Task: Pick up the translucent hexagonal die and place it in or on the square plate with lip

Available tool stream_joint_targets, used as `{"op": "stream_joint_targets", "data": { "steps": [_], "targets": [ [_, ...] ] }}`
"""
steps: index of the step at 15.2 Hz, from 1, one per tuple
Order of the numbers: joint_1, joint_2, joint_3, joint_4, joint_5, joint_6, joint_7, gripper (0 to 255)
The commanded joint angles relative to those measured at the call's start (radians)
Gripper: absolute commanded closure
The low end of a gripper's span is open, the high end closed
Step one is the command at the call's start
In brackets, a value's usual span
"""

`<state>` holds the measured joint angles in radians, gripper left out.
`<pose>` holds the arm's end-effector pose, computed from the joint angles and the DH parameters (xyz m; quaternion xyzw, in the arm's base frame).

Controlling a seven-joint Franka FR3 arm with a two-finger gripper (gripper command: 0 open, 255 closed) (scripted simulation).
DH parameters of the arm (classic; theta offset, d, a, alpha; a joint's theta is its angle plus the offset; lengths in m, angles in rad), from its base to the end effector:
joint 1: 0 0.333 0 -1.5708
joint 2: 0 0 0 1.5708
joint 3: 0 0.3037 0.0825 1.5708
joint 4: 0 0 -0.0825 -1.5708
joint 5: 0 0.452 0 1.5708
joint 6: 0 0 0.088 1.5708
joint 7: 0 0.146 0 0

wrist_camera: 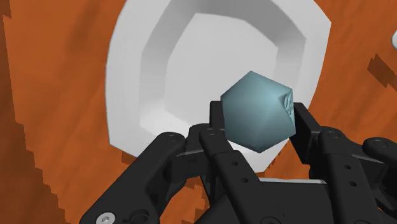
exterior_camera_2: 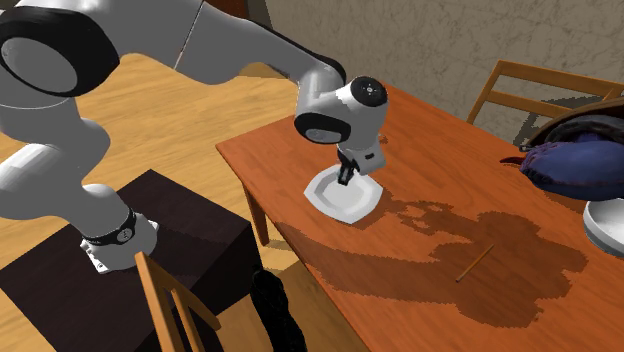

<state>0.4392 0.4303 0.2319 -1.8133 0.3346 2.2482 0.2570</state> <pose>0.5377 0.4468 0.2239 -0.9800 -0.0897 0.0758 0.1607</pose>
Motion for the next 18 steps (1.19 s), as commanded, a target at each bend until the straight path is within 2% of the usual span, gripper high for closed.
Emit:
{"op": "stream_joint_targets", "data": {
  "steps": [1, 15, 18],
  "targets": [
    [0.026, 0.013, 0.006, 0.027, -0.009, -0.001, 0.039, 255],
    [0.033, 0.129, 0.006, 0.002, 0.0, 0.133, -0.007, 255],
    [0.034, 0.136, 0.006, 0.002, 0.0, 0.139, -0.009, 255]
  ]
}}
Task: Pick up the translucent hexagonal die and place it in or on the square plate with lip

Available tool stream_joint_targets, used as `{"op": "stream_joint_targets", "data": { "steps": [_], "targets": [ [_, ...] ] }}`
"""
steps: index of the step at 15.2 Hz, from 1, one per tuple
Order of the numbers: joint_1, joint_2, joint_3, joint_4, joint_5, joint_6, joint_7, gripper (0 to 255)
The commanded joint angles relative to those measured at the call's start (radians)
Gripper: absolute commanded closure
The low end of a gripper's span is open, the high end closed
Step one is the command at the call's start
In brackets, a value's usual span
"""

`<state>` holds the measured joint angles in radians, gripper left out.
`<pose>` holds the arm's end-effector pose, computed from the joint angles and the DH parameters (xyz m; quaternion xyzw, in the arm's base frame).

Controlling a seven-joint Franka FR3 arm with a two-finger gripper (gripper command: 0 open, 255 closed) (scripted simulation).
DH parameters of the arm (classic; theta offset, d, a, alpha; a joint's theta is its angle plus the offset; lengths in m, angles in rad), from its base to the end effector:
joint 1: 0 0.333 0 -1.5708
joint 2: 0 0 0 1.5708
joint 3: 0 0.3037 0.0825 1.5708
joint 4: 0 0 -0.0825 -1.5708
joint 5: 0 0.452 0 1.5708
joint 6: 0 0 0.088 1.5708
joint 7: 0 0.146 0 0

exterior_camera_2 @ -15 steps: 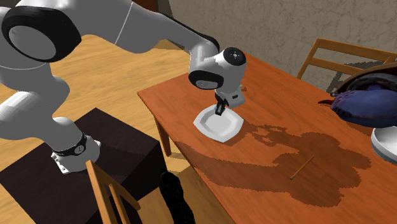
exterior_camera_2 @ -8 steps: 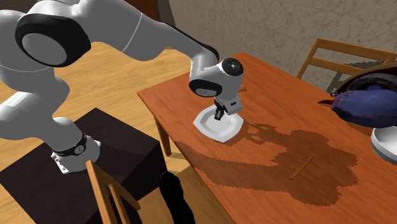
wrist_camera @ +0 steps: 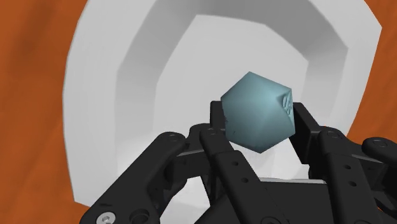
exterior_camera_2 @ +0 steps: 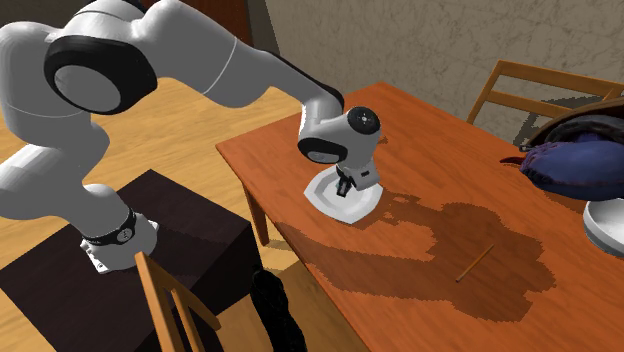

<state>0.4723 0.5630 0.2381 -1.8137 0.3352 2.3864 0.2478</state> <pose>0.5225 0.4638 0.1450 -0.9801 -0.0890 0.0759 0.1606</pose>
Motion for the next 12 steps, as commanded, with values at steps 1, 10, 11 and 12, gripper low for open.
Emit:
{"op": "stream_joint_targets", "data": {
  "steps": [1, 10, 11, 12],
  "targets": [
    [0.001, 0.003, 0.0, 0.002, 0.0, 0.001, 0.0, 255],
    [0.001, 0.003, 0.0, 0.002, 0.0, 0.001, 0.0, 0],
    [0.001, 0.003, 0.0, 0.002, 0.0, 0.001, 0.0, 0],
    [-0.007, -0.02, -0.001, 0.001, -0.001, -0.022, 0.0, 0]
  ]
}}
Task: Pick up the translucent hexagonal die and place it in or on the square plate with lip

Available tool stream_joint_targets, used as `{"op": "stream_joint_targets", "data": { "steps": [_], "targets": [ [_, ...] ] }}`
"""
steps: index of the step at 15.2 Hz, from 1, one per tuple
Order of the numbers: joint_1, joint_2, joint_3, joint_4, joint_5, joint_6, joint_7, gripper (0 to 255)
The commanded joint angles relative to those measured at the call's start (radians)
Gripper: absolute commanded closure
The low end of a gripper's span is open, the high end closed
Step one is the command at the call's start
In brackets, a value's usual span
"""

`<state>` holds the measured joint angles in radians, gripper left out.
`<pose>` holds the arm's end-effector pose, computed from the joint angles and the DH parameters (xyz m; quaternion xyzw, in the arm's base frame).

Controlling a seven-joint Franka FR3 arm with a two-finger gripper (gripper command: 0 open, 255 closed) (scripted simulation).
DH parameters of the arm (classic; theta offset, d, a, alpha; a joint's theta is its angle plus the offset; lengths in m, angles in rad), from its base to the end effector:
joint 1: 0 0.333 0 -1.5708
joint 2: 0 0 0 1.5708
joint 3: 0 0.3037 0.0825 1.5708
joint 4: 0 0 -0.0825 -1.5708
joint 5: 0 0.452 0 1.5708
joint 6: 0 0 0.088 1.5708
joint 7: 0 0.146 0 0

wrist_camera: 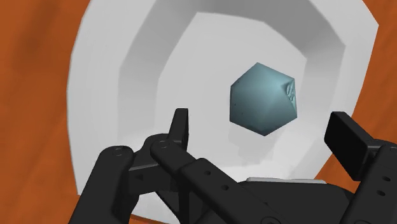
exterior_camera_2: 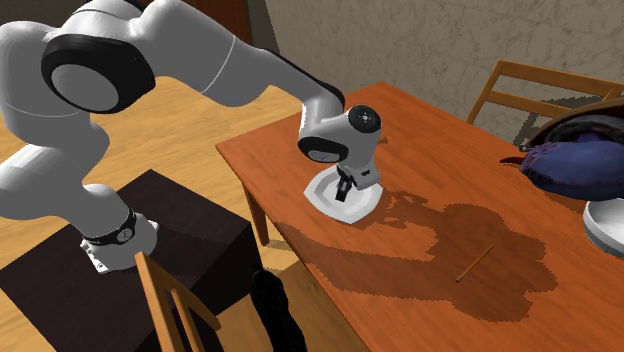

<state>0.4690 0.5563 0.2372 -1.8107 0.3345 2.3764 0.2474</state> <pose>0.5251 0.4624 0.1501 -0.9800 -0.0890 0.0757 0.1608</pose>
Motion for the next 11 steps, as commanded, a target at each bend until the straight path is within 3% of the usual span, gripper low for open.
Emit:
{"op": "stream_joint_targets", "data": {
  "steps": [1, 3, 11],
  "targets": [
    [-0.011, -0.036, -0.002, -0.002, 0.0, -0.036, 0.001, 0],
    [-0.024, -0.074, -0.004, 0.002, -0.001, -0.081, 0.002, 0],
    [-0.024, -0.074, -0.004, 0.002, -0.001, -0.081, 0.001, 0]
  ]
}}
